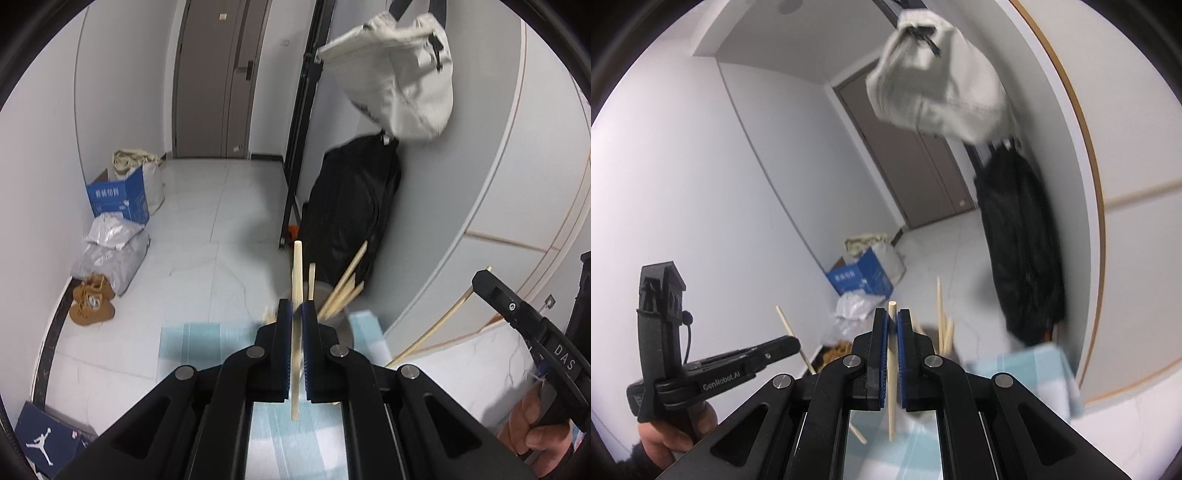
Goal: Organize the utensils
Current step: 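Carry both chopsticks up over the white holder, then open both tools to drop the chopsticks into the holder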
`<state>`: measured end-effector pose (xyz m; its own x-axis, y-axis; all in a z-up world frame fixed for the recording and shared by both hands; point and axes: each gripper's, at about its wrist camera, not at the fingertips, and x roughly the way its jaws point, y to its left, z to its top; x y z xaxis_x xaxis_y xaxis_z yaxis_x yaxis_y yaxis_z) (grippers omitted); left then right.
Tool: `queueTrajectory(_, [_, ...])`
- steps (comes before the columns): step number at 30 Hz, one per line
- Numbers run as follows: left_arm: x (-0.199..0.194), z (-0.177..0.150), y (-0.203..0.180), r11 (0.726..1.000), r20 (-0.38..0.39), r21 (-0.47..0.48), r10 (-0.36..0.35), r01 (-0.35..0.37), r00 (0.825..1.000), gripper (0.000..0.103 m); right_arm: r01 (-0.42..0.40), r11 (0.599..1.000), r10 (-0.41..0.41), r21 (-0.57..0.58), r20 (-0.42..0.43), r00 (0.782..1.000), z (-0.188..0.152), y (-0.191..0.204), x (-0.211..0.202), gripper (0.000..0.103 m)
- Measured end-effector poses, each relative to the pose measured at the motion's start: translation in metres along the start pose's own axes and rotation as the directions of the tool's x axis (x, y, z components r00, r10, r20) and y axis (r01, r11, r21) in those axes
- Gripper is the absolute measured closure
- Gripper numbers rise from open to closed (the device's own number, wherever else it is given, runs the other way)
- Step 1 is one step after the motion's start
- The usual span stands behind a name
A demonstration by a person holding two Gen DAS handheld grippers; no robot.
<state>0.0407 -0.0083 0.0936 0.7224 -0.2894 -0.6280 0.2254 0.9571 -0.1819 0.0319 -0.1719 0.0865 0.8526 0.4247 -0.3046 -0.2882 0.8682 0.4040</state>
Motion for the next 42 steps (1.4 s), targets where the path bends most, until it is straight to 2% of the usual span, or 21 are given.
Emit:
queueTrajectory(6, [0.004,0.034,-0.008,1.000,0.052,-0.010,-0.001,0.001,0.999,0.102,0.021,0.997,-0.018,-0.075,0.039,0.999,0.045,0.013,0.016,0.099])
queueTrajectory(12, [0.027,0.052,-0.013,1.000,0.070,-0.007,0.014,-0.014,0.997,0.102,0.047,0.995,-0.042,-0.089,0.056,0.998,0.067,0.008,0.045,0.099])
queueTrajectory(16, [0.048,0.047,-0.012,0.999,0.074,0.005,0.039,-0.040,0.996,0.102,0.055,0.991,-0.049,-0.126,0.050,0.998,0.063,0.001,0.063,0.099])
queueTrajectory(22, [0.073,0.039,0.001,1.000,0.043,-0.019,0.013,-0.012,0.999,0.102,0.068,0.984,-0.067,-0.165,0.008,0.998,0.046,-0.009,0.093,0.099])
queueTrajectory(28, [0.084,0.036,-0.001,1.000,0.060,-0.012,0.000,0.001,0.998,0.102,0.053,0.982,-0.057,-0.183,-0.018,0.998,0.029,-0.019,0.111,0.099])
queueTrajectory(42, [0.112,0.010,-0.005,1.000,-0.080,0.010,-0.015,0.016,0.997,0.102,0.035,0.981,-0.062,-0.189,-0.136,0.989,-0.005,-0.038,0.141,0.099])
